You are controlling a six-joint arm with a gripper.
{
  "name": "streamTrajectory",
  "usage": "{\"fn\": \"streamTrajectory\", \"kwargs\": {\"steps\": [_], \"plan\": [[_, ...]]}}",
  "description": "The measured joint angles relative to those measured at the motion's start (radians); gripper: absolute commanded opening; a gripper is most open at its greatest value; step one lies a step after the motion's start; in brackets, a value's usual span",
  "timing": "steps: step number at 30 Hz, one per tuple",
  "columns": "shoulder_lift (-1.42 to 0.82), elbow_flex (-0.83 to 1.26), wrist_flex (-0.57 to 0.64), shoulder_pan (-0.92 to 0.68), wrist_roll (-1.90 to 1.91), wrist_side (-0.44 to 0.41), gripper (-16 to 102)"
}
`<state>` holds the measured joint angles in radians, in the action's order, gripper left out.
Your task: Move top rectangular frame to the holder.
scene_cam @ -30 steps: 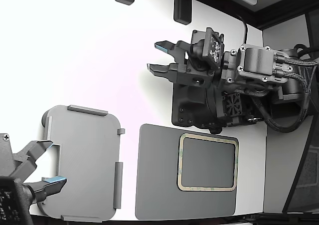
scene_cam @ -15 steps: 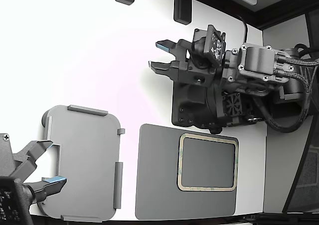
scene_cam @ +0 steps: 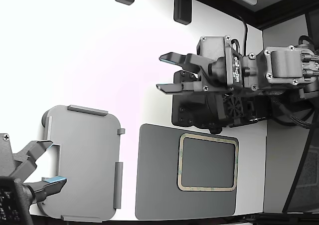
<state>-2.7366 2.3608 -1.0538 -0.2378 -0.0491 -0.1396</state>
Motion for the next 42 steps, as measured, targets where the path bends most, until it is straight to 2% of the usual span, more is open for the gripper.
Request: {"fn": "streamTrajectory", "kwargs": {"steps": [5,10,14,19,25,28,30,36,42], "plan": [[0.133,-0.121,-0.092,-0.086,-0.143,0.037,100],[0.278,-0.255,-0.206,-0.199,-0.161,-0.015,100],[0.383,-0.333,-0.267,-0.285,-0.179,-0.011,100],[0.506,-0.397,-0.324,-0.417,-0.218,-0.018,100],[0.643,-0.448,-0.396,-0.563,-0.219,0.023,100],[0.673,-0.451,-0.43,-0.658,-0.169,-0.028,100],[0.676,-0.451,-0.44,-0.704,-0.141,-0.031,96],[0.727,-0.445,-0.459,-0.772,-0.17,0.086,98],[0.773,-0.44,-0.468,-0.841,-0.189,0.091,100]]}}
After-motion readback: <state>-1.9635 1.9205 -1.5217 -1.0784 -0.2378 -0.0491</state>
